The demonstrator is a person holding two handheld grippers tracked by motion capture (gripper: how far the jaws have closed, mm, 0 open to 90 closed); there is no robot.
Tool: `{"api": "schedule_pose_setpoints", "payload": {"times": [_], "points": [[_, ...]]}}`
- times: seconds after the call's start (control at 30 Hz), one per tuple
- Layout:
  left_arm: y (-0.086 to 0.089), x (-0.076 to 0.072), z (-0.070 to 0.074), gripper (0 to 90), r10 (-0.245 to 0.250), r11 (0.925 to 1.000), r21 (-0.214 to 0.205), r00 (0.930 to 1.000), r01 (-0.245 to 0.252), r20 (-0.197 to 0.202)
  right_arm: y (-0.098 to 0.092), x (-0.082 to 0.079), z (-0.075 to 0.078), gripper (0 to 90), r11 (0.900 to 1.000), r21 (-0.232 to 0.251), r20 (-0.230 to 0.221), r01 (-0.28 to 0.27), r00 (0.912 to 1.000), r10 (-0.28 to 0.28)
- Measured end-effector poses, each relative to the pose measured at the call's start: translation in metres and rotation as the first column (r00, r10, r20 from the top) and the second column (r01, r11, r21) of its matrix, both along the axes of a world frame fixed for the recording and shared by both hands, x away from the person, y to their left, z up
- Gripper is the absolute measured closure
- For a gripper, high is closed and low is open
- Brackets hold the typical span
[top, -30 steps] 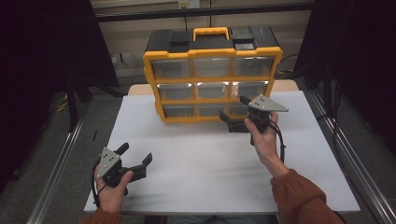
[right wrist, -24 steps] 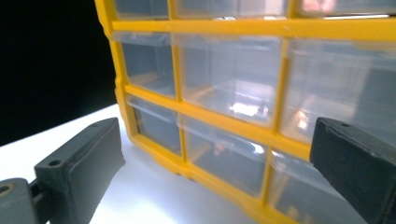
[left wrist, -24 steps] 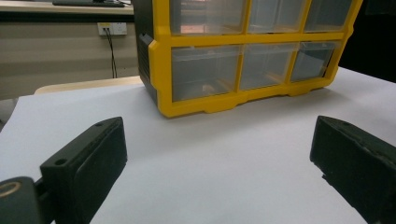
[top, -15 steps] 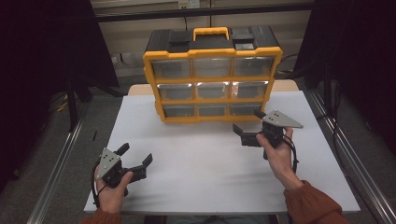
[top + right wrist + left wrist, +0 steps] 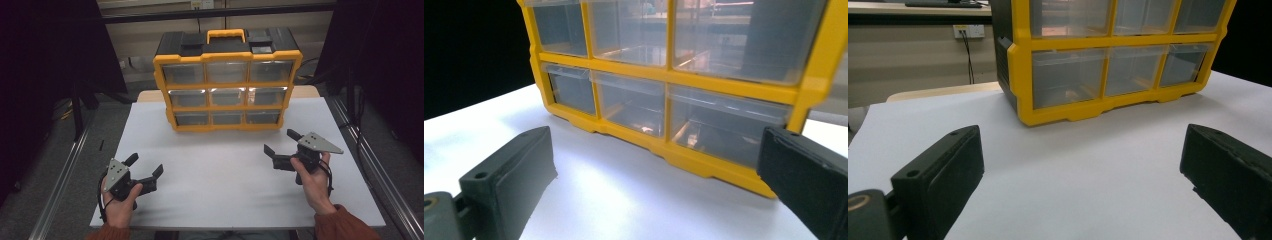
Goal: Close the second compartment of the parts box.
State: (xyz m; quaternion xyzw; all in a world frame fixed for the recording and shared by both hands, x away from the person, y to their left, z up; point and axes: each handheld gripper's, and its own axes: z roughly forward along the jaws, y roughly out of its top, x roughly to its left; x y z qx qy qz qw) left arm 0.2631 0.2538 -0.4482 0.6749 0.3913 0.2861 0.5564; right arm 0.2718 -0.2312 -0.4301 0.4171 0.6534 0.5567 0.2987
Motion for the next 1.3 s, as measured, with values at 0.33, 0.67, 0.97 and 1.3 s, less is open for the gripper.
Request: {"api": "schedule_pose_setpoints", "payload": {"times": [0.33,0.67,0.97,1.3], "points": [[-0.001,0.002,0.0,4.9,-0.009,0.9999,0.01,1.0,0.009,-0.005,-0.022,-0.025,-0.006,2.7,0.9986,-0.001,0.001,0.052,0.9986,-0.052],[-0.001,-0.001,0.0,4.1,0.003,0.9995,0.031,1.0,-0.003,0.001,-0.043,-0.051,-0.015,3.3,0.9928,-0.05,0.003,0.109,0.994,-0.109],[-0.003,-0.002,0.0,4.1,-0.01,0.9994,0.032,0.9999,0.01,0.004,-0.052,-0.065,-0.023,3.6,0.9866,-0.075,0.0,0.145,0.9894,-0.145],[-0.005,-0.002,0.0,3.8,-0.029,0.9994,0.017,0.9996,0.029,0.005,-0.052,-0.063,-0.023,3.0,0.9877,-0.072,0.003,0.139,0.9903,-0.139]]}}
